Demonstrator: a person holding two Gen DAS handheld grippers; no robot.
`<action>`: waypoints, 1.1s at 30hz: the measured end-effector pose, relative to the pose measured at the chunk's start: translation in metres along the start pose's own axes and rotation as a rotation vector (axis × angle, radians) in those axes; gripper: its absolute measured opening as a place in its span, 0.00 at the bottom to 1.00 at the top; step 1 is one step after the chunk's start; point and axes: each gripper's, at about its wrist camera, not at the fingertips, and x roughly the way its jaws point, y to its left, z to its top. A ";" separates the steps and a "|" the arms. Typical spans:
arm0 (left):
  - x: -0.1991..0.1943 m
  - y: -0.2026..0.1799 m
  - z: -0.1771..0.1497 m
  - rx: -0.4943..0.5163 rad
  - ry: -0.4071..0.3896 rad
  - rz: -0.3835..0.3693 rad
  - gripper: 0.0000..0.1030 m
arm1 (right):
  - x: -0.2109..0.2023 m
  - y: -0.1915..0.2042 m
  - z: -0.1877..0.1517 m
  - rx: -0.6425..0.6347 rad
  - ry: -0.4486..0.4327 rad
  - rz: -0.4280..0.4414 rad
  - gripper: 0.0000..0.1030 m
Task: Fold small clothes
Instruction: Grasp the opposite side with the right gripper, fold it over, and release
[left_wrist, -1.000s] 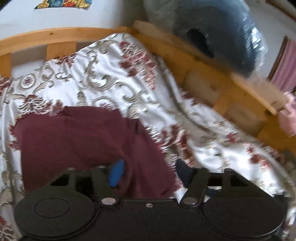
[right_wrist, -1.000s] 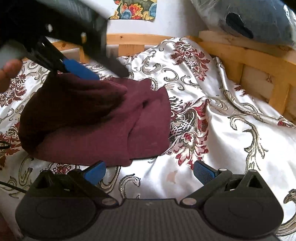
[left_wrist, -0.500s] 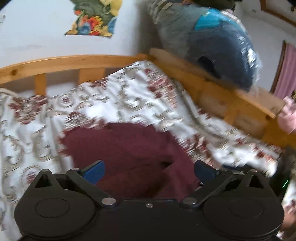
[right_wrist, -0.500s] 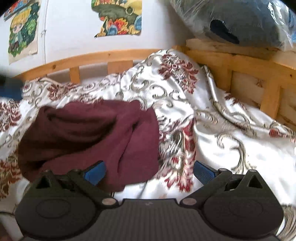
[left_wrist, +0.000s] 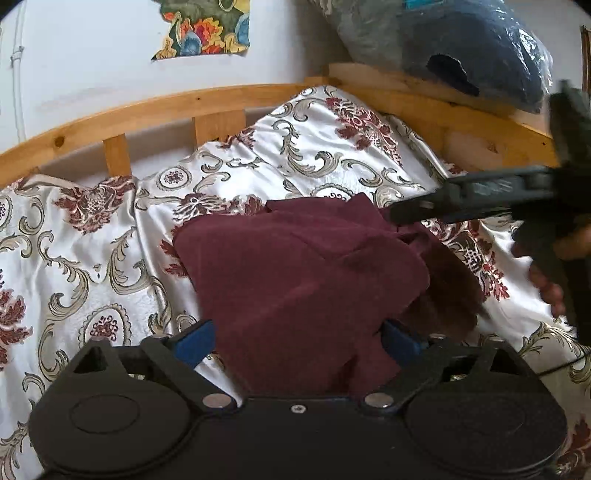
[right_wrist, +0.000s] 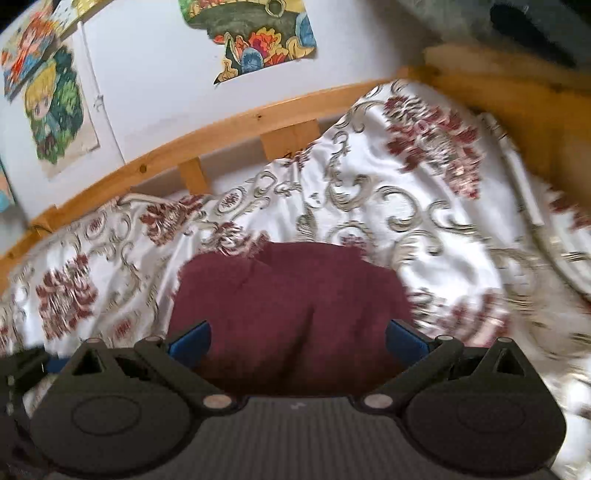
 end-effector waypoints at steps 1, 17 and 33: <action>0.000 0.001 -0.001 0.001 0.000 -0.010 0.88 | 0.007 0.000 0.002 0.010 0.006 0.009 1.00; 0.008 -0.015 -0.015 0.089 0.011 -0.015 0.44 | 0.076 -0.011 0.006 0.093 0.104 0.039 0.43; 0.008 -0.052 -0.006 0.159 -0.073 -0.100 0.26 | 0.005 -0.009 0.025 -0.146 -0.175 -0.067 0.08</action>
